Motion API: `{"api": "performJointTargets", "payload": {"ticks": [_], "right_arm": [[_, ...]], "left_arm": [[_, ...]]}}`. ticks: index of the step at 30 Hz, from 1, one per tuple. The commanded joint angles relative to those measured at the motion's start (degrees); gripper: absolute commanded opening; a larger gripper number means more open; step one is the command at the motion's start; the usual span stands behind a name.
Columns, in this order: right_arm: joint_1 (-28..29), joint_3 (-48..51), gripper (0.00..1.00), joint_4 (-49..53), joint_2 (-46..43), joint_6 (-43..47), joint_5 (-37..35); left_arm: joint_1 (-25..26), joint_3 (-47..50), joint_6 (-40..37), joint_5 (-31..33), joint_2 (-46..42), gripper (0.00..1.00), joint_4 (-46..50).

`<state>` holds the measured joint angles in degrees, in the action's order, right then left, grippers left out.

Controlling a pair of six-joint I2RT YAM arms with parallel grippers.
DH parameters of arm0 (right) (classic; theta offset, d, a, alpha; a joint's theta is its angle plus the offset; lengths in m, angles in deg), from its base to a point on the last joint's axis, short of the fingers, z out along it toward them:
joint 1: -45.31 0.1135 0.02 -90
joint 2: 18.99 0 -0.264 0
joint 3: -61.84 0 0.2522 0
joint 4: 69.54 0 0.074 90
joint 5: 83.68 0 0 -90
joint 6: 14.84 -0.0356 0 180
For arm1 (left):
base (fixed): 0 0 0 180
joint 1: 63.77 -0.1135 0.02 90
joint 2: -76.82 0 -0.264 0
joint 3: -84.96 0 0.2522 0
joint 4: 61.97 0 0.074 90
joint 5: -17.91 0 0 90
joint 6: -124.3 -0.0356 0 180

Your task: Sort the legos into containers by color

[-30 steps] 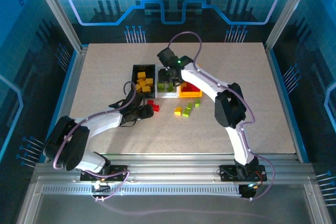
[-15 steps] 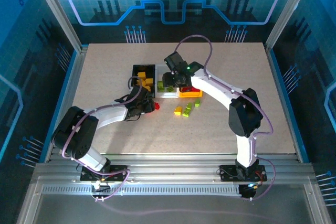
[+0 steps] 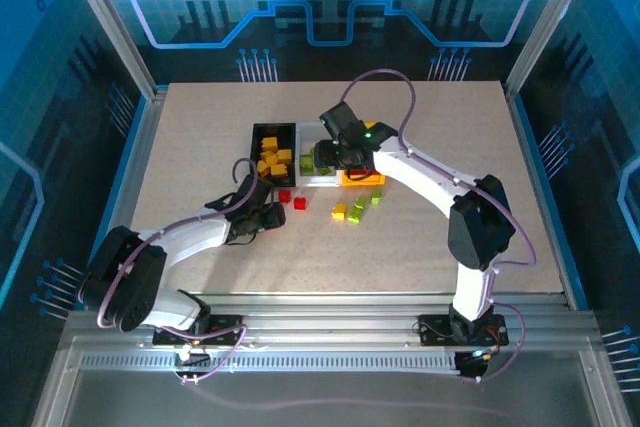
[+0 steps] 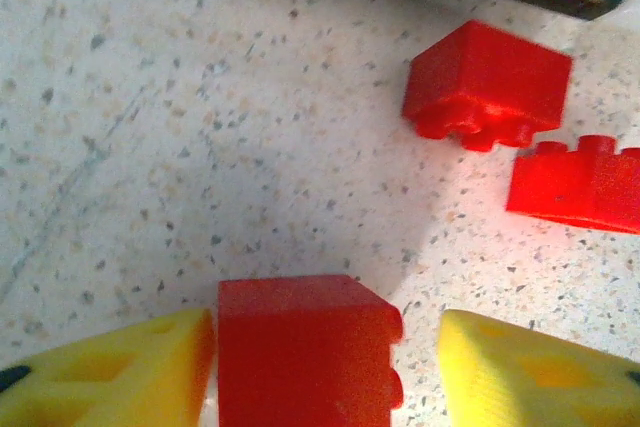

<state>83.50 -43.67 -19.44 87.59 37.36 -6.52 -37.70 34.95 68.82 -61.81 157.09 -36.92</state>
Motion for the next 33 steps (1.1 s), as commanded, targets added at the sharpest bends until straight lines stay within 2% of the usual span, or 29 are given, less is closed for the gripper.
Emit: {"api": "performJointTargets", "payload": {"ticks": [1, 5, 9, 12, 15, 19, 23, 27, 33], "right_arm": [[0.0, 0.8, 0.64, -0.8, -1.4, -1.4, 0.5], [0.0, 1.3, 0.65, -0.5, -2.1, -1.5, 0.2], [-0.5, 2.8, 0.65, -0.5, -4.1, -1.6, -0.4], [-1.5, 4.9, 0.65, -1.1, -6.1, -2.3, -0.8], [-2.4, 8.1, 0.65, -2.3, -8.8, -2.9, -0.9], [-4.1, 15.0, 0.65, -3.3, -14.6, -4.1, -1.6], [-6.2, 22.7, 0.65, -3.8, -21.1, -5.4, -1.9], [-8.0, 29.0, 0.65, -3.2, -26.8, -5.9, -1.6], [-9.4, 34.8, 0.65, -1.7, -32.7, -6.1, -1.7]], "left_arm": [[0.2, 0.0, -0.3, 1.0, 1.7, 0.7, 0.6], [0.2, -1.6, -1.0, 1.5, 5.0, 0.69, 0.0], [0.5, -2.1, -1.5, 1.5, 5.4, 0.52, 0.9], [1.9, -2.5, -1.6, 2.4, 2.3, 0.44, 3.1], [4.1, -5.4, -2.0, 3.1, -0.7, 0.4, 6.4], [7.8, -13.2, -2.8, 3.3, -0.7, 0.39, 9.2], [10.5, -23.6, -3.4, 1.6, 5.6, 0.39, 8.6], [12.0, -36.4, -4.6, -0.6, 15.7, 0.4, 7.6], [12.7, -55.3, -8.0, 0.1, 30.7, 0.39, 9.5]]}}
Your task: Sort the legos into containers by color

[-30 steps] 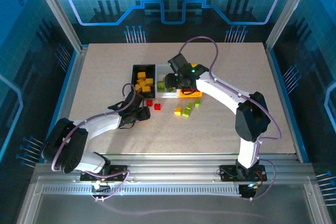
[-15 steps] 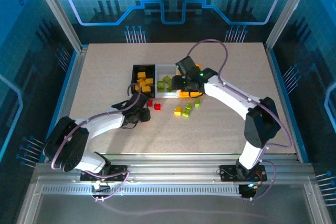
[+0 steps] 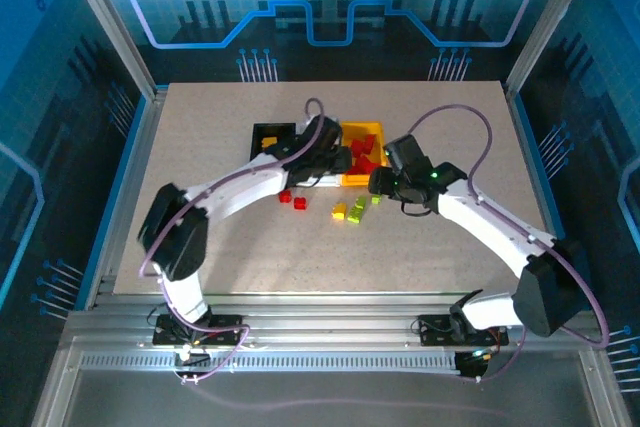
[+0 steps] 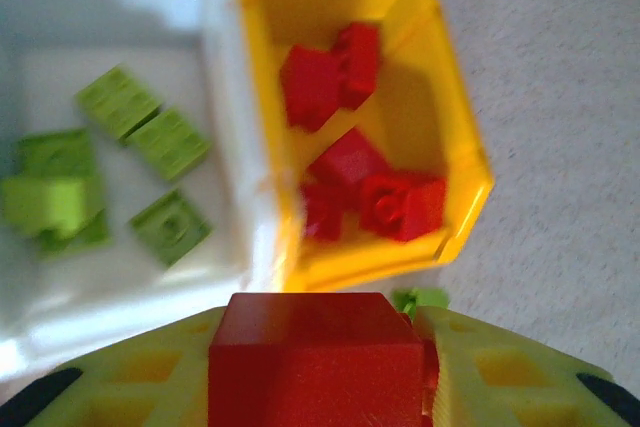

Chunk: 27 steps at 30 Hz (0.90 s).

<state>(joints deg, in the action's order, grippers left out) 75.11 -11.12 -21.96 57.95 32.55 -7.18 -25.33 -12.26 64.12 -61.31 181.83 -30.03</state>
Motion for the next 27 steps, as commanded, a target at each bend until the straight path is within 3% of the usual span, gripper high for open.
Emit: {"api": "performJointTargets", "payload": {"ticks": [1, 8, 12, 17, 20, 22, 27], "right_arm": [[-1.1, 2.9, 0.65, 0.9, -3.7, -1.3, -1.0], [-1.3, 5.1, 0.65, 1.1, -5.9, -2.1, -0.7], [-1.3, 5.1, 0.65, 1.0, -5.8, -2.1, -0.1], [-1.4, 5.0, 0.67, 0.7, -5.4, -1.8, 0.1], [-1.3, 4.7, 0.67, 0.7, -4.5, -1.7, 0.5], [-1.3, 4.6, 0.67, 0.4, -3.9, -1.8, 0.9], [-0.9, 4.6, 0.67, -1.7, -1.4, -1.3, 2.9]], "left_arm": [[0.2, -10.8, -3.8, -0.1, 8.2, 0.39, 3.4], [-0.1, -28.5, -5.2, 1.5, 22.1, 0.42, 9.9], [-0.1, -34.8, -4.3, 0.2, 25.8, 0.6, 12.1], [0.3, -35.3, -3.5, -1.5, 22.8, 0.78, 11.5], [0.6, -31.9, -3.1, -2.4, 17.8, 0.85, 9.7], [0.7, -23.8, -2.6, -2.9, 11.5, 0.98, 5.5], [0.8, -3.3, 0.1, -1.8, -3.5, 0.99, -1.5]]}}
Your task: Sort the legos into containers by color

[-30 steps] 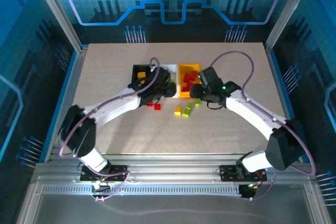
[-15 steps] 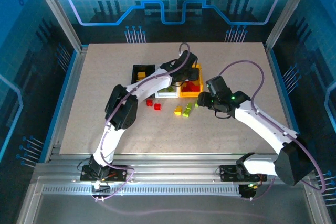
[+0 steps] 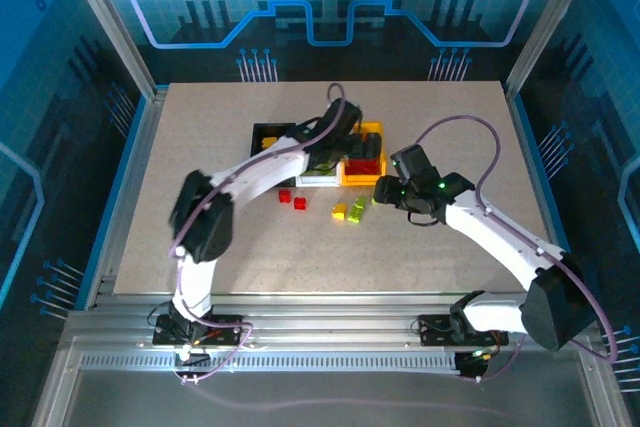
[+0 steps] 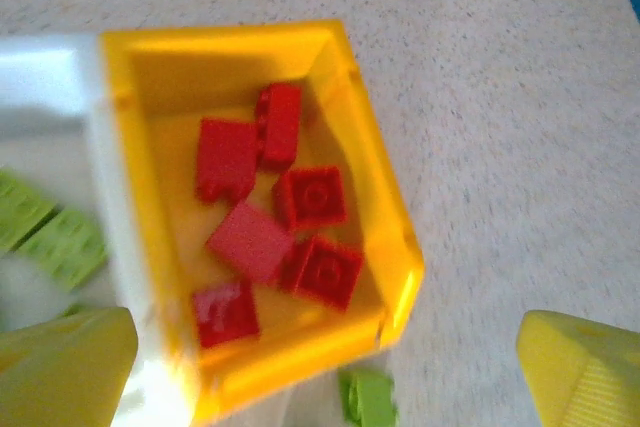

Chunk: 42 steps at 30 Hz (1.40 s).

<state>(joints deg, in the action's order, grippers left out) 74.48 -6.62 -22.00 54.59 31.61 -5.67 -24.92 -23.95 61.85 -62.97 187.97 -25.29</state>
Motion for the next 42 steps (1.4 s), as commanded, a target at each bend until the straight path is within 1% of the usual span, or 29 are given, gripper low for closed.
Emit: {"api": "performJointTargets", "payload": {"ticks": [1, 4, 8, 13, 16, 19, 23, 26, 28, 35, 42], "right_arm": [[0.1, -0.3, 0.67, -2.0, 3.2, -0.2, 1.5], [0.5, -1.9, 0.68, -2.4, 7.5, -0.1, 1.9], [0.3, -4.4, 0.67, -2.9, 13.8, -1.7, -1.0], [-0.9, -7.9, 0.63, -5.0, 20.7, -1.2, -1.5], [-1.2, -9.6, 0.63, -7.4, 24.2, -0.8, -1.4], [-1.5, -12.2, 0.62, -7.0, 28.4, -0.8, -1.4], [-2.0, -14.9, 0.58, -4.8, 33.0, -1.0, -2.6], [-2.1, -14.9, 0.57, -4.1, 34.4, -0.9, -3.5], [-2.3, -14.4, 0.54, -4.0, 34.8, -1.0, -4.0], [-3.0, -11.1, 0.39, -5.7, 33.1, -0.4, -3.8], [-3.0, -8.8, 0.27, -6.1, 28.9, 1.4, -4.1]], "left_arm": [[0.4, 12.8, 3.0, 0.1, -12.7, 0.99, -7.5], [0.4, 25.6, 5.4, 1.1, -21.5, 0.99, -10.3], [0.4, 39.5, 7.7, 2.1, -31.2, 0.99, -11.4], [0.4, 48.1, 9.3, 2.9, -39.3, 0.99, -8.4], [0.4, 53.3, 11.3, 2.7, -43.8, 0.99, -8.7], [0.4, 57.9, 12.8, 3.2, -47.6, 0.99, -9.5], [0.3, 60.3, 13.5, 4.7, -50.0, 0.99, -7.9], [0.3, 60.8, 13.8, 6.1, -50.8, 0.99, -6.4], [0.3, 61.3, 14.1, 6.7, -51.3, 0.99, -6.4], [0.2, 61.7, 13.9, 7.6, -51.0, 0.99, -7.3], [0.2, 62.3, 13.9, 7.6, -50.9, 0.99, -8.0]]}}
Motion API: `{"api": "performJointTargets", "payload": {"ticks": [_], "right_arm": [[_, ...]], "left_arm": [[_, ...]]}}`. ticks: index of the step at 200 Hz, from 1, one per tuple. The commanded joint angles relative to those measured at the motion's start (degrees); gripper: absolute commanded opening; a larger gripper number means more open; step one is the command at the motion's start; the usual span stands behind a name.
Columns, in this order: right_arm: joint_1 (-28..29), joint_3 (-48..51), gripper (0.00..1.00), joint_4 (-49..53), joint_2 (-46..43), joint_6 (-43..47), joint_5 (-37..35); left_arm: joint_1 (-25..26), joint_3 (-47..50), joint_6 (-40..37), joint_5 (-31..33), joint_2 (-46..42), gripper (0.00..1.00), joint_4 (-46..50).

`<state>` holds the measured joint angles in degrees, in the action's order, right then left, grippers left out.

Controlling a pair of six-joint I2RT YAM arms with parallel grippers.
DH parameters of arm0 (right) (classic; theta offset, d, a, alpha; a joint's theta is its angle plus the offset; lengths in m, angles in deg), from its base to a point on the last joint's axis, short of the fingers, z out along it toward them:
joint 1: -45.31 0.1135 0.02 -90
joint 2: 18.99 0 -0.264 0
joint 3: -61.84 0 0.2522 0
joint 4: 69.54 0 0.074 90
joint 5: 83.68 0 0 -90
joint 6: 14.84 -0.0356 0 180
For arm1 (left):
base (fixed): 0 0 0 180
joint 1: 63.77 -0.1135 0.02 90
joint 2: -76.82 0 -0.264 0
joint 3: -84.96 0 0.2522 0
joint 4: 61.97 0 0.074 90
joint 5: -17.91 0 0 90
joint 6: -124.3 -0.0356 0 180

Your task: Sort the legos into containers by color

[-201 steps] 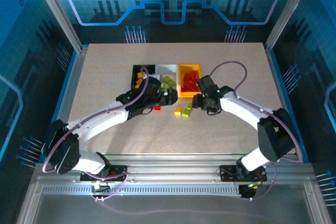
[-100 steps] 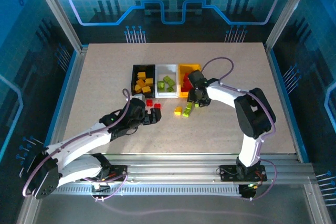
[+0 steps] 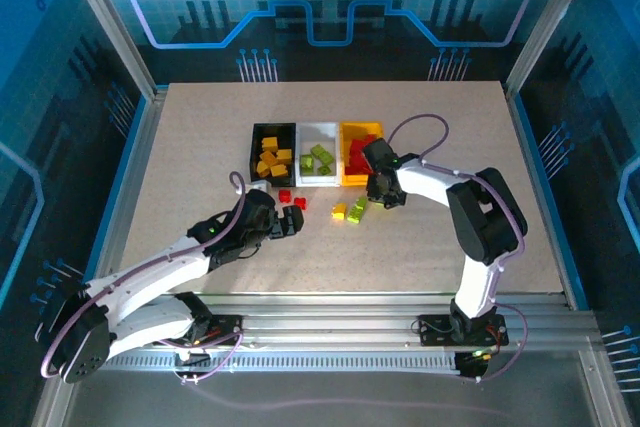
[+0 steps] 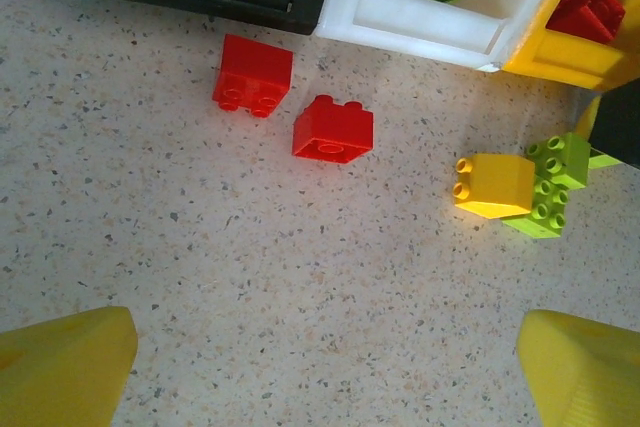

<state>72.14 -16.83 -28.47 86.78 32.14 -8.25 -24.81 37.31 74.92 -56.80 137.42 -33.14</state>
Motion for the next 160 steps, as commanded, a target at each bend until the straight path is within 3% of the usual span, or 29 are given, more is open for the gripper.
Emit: {"api": "performJointTargets", "payload": {"ticks": [1, 49, 89, 119, 160], "right_arm": [[-0.6, 1.7, 0.26, 0.4, -4.3, 1.1, -1.5], [0.9, 4.0, 0.21, 2.4, -14.6, 3.6, -0.8], [6.1, -1.7, 0.21, 6.1, -19.2, 6.6, -1.3], [10.1, -10.6, 0.22, 7.0, -14.5, 8.4, -0.9], [12.5, -27.9, 0.23, 9.1, 1.0, 9.1, -0.8]], "left_arm": [[0.1, 1.0, 0.8, 1.4, -0.4, 0.99, -0.1], [0.0, 1.7, 0.8, 2.3, -0.4, 0.99, -0.1], [-0.2, 2.2, 1.7, 2.9, 0.2, 0.99, -0.1], [-0.3, 2.6, 2.0, 3.1, -0.1, 0.99, 0.0], [-0.4, 2.4, 2.2, 2.9, -0.4, 0.99, 1.1]]}}
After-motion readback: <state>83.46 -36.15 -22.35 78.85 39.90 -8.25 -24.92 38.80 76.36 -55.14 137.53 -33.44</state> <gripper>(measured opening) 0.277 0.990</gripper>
